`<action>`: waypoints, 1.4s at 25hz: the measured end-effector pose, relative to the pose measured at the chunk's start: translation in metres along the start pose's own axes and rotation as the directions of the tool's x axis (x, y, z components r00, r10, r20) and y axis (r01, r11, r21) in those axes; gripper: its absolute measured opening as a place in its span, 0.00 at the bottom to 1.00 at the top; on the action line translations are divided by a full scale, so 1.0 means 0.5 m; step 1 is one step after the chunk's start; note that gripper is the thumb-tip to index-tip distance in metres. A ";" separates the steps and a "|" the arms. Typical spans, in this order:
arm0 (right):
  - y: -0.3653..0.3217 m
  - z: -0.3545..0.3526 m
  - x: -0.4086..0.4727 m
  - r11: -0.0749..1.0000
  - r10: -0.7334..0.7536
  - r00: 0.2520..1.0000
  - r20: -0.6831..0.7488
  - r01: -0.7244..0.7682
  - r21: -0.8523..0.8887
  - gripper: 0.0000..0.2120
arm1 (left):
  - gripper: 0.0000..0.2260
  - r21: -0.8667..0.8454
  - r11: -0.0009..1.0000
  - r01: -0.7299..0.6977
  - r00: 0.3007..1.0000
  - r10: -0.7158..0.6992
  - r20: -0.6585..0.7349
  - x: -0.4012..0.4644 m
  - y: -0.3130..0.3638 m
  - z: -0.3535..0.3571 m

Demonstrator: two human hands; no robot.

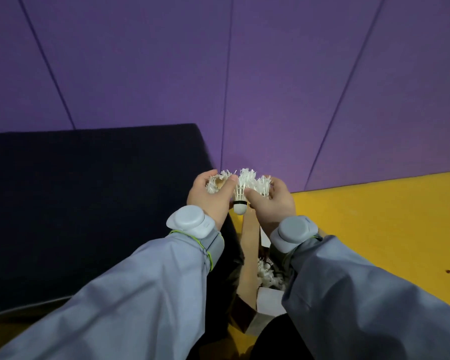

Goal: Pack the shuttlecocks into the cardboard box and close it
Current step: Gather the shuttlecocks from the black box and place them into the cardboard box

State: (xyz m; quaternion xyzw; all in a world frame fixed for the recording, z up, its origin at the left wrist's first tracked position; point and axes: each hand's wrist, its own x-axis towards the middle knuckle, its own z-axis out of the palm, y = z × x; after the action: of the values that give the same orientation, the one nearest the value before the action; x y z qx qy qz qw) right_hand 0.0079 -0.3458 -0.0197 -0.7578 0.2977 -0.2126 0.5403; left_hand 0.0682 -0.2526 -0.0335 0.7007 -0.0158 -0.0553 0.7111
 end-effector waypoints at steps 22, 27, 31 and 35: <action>0.259 -0.358 0.072 0.973 0.179 0.972 -0.154 -0.198 -0.121 0.32 | 0.28 0.235 0.972 0.021 0.929 -0.106 0.355 -0.134 -0.118 0.381; 0.369 -0.325 0.126 0.929 0.315 0.949 -0.025 -0.314 -0.194 0.40 | 0.31 0.388 0.898 0.208 0.868 -0.353 0.349 -0.054 -0.226 0.387; 0.436 -0.295 0.178 0.904 0.340 0.940 0.008 -0.325 -0.278 0.34 | 0.29 0.490 0.833 0.258 0.867 -0.424 0.264 0.006 -0.294 0.374; 0.489 -0.259 0.206 0.871 0.385 0.922 0.044 -0.347 -0.348 0.40 | 0.34 0.728 0.650 0.217 0.897 -0.428 0.115 0.047 -0.351 0.353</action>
State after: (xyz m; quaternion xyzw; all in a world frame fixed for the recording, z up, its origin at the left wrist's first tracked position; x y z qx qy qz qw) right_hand -0.0541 -0.5642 -0.2089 -0.7787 0.4368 -0.0103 0.4502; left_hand 0.0638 -0.4325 -0.2069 0.8927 -0.0085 -0.2690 0.3615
